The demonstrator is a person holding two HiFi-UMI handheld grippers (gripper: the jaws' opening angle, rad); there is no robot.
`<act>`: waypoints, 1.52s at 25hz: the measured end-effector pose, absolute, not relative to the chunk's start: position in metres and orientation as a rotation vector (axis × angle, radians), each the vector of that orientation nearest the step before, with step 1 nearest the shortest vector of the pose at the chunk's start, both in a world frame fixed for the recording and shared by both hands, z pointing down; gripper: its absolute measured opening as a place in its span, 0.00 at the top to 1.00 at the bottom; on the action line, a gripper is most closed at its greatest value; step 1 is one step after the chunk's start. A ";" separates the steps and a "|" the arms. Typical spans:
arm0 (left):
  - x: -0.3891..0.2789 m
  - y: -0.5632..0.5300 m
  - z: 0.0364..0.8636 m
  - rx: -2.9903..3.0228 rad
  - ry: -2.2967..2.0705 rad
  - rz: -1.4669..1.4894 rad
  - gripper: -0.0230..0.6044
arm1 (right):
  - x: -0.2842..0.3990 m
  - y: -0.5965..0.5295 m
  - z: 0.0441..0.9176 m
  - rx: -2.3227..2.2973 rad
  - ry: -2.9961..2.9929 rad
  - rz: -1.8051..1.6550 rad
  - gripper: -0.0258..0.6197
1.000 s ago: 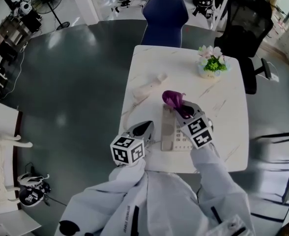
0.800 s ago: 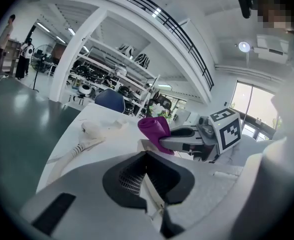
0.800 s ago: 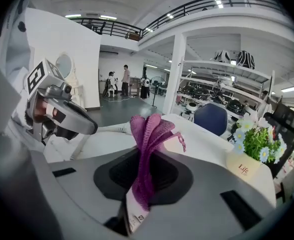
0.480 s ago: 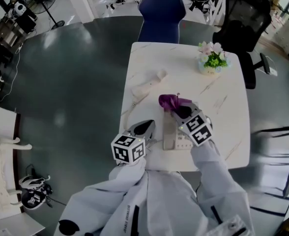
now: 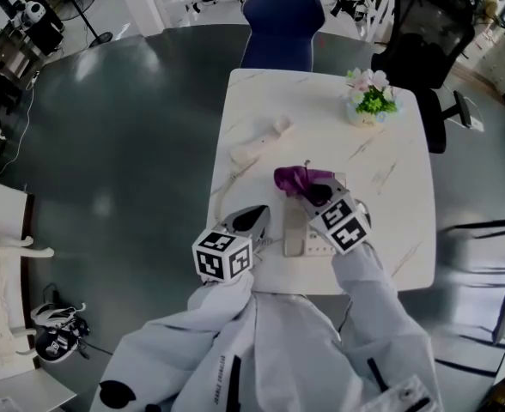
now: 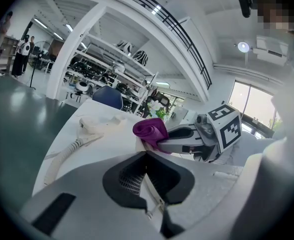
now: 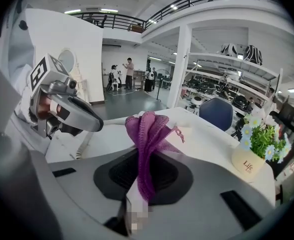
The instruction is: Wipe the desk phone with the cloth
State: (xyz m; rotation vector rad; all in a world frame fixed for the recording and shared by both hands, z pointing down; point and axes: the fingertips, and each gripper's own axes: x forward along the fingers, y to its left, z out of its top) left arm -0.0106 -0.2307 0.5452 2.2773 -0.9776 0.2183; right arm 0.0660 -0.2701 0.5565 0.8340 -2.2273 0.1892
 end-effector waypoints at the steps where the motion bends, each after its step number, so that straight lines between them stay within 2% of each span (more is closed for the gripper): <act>1: -0.010 -0.230 0.545 2.278 -0.977 0.217 0.97 | 0.065 -0.268 0.557 0.828 -2.226 0.187 0.90; 38: -0.015 -0.157 0.535 2.243 -1.075 0.194 0.97 | 0.063 -0.184 0.577 0.684 -2.222 0.235 0.90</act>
